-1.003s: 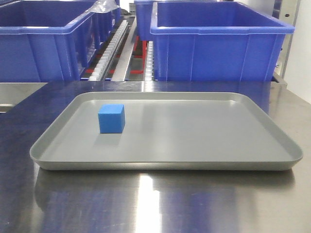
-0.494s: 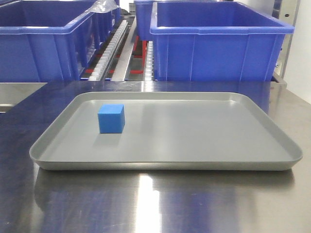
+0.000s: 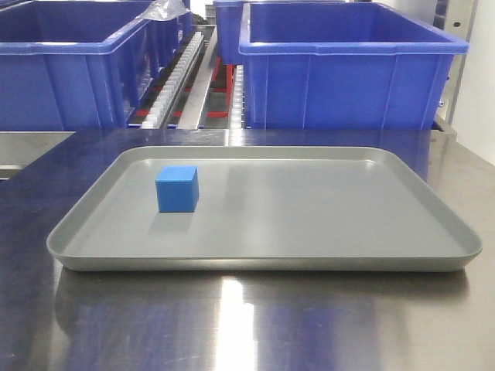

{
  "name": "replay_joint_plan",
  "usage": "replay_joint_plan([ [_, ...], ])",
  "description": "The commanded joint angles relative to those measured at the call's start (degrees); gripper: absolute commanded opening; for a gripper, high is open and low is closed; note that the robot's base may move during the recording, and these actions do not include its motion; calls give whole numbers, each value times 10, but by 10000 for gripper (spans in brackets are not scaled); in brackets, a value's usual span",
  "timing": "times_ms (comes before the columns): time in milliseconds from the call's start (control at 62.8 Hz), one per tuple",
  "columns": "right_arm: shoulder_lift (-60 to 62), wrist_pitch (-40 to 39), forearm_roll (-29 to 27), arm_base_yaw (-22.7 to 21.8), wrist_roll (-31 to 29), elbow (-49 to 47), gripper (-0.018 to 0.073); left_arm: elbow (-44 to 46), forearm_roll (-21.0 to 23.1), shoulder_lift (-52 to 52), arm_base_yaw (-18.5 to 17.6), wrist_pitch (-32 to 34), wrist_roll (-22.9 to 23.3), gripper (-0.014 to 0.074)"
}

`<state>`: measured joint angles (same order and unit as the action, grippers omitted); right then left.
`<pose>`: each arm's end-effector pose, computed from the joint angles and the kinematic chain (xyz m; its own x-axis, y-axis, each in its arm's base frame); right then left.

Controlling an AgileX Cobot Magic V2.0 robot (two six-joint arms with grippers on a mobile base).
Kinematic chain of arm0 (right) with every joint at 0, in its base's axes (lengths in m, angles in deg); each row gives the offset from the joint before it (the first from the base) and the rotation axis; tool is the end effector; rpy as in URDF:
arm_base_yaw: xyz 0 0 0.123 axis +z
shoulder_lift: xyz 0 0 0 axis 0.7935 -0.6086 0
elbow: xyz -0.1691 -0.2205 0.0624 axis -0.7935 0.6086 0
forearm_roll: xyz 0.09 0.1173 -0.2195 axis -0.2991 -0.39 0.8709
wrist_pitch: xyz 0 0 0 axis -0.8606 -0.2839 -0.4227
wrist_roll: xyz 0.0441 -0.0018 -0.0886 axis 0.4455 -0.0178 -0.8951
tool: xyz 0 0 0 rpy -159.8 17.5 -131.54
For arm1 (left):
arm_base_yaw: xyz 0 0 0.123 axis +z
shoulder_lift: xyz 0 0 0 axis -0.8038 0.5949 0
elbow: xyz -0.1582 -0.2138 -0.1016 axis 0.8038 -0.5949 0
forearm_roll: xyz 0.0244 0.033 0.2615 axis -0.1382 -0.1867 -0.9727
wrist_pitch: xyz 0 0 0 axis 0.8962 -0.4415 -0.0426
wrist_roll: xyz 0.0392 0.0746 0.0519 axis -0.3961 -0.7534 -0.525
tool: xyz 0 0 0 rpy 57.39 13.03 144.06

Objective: Sort and place red and blue blocks on shelf

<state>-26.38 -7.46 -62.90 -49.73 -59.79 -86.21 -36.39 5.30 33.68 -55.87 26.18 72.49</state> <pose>0.1366 0.0085 0.2888 -0.3179 0.0640 -0.9460 -0.0413 0.9958 0.0813 0.0788 -0.0003 0.2153 -0.2120 0.0831 -0.9737 0.0282 0.9965 0.0789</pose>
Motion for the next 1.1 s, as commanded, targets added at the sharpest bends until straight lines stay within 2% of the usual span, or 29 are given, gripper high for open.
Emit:
replay_joint_plan([
  [0,0,-50,4,-4,-3,-16,49,63,12,56,-1,51,1,126],
  [143,0,-50,4,-4,-3,-16,49,148,34,146,-6,51,1,126],
  [414,0,-50,4,-4,-3,-16,49,278,37,295,-56,51,1,126],
  [541,0,-50,4,-4,-3,-16,49,287,44,323,-59,51,1,126],
  [1083,0,-50,4,-4,-3,-16,49,287,62,325,-59,45,1,126],
])
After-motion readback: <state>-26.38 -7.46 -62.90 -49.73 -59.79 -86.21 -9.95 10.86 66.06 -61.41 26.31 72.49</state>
